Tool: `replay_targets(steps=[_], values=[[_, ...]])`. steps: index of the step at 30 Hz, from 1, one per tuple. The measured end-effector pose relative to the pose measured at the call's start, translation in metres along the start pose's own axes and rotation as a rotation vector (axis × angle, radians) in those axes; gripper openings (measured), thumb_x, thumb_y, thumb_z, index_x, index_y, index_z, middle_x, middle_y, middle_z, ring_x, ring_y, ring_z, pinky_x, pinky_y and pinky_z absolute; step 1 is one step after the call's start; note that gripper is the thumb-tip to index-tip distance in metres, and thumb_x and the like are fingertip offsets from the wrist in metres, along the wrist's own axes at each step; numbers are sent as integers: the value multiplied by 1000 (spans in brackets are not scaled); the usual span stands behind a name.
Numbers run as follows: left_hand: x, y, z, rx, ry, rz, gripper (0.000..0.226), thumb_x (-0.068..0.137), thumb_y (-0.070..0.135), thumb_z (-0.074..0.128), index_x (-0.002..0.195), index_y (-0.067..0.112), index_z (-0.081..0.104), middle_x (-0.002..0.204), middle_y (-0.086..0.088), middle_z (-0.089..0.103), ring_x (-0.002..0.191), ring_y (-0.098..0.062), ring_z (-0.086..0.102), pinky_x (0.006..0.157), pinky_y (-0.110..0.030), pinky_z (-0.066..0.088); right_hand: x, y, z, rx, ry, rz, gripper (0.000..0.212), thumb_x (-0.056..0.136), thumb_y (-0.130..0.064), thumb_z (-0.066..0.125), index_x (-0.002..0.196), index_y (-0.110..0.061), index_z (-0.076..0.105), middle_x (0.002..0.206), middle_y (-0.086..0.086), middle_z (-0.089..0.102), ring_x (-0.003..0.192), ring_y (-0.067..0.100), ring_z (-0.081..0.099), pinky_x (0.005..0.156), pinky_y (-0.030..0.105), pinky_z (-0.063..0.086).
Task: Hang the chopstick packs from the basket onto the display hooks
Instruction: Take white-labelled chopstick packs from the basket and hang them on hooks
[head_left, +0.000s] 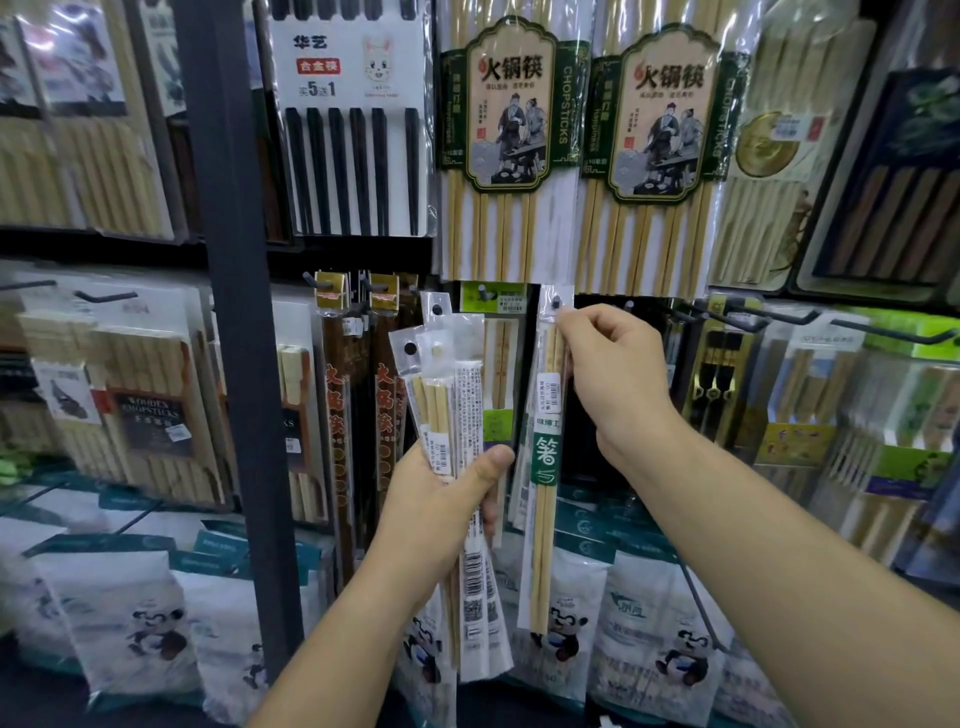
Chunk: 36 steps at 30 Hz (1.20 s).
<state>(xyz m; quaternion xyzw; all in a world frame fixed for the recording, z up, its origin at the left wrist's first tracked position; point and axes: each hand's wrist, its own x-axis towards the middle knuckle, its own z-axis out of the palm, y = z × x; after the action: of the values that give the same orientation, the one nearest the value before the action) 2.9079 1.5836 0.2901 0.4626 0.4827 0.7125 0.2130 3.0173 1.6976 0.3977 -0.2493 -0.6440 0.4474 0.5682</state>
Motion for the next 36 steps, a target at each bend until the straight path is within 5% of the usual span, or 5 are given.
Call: replay_targets(steps=[4, 9, 21, 26, 36], values=[[2, -2, -2, 6, 2, -10, 49, 72, 76, 76, 88, 30, 68, 59, -1, 55, 52, -20, 52, 51, -32, 49, 1, 6, 0, -75, -3, 1, 35, 98, -23, 61, 73, 1, 61, 55, -3, 47, 55, 10, 42, 51, 17, 39], [-1, 2, 2, -136, 5, -25, 22, 85, 55, 65, 79, 34, 65, 61, -3, 53, 49, -19, 50, 45, -28, 45, 0, 17, -5, -146, 43, 47, 37, 95, -37, 67, 81, -3, 70, 67, 0, 59, 64, 10, 54, 68, 30, 50], [-6, 8, 11, -129, -44, -20, 21, 94, 42, 59, 109, 33, 72, 78, -7, 70, 58, -19, 65, 52, -33, 55, -40, 11, 0, -24, -215, 11, 22, 99, -25, 64, 79, -19, 73, 65, -9, 66, 55, 0, 56, 49, 12, 42], [-7, 13, 14, -115, -69, 18, 23, 98, 37, 56, 114, 37, 73, 113, 1, 78, 104, -17, 74, 83, -26, 59, -36, 7, 0, 25, -199, 36, 26, 97, -29, 67, 71, -22, 69, 65, 1, 61, 56, 7, 56, 51, 14, 43], [-6, 13, 16, -71, -19, 45, 24, 100, 25, 59, 107, 40, 76, 109, 12, 78, 100, -4, 73, 79, -11, 54, -35, 5, 3, -13, -190, 28, 14, 97, -22, 68, 85, -16, 72, 60, -8, 61, 53, 2, 55, 49, 13, 43]])
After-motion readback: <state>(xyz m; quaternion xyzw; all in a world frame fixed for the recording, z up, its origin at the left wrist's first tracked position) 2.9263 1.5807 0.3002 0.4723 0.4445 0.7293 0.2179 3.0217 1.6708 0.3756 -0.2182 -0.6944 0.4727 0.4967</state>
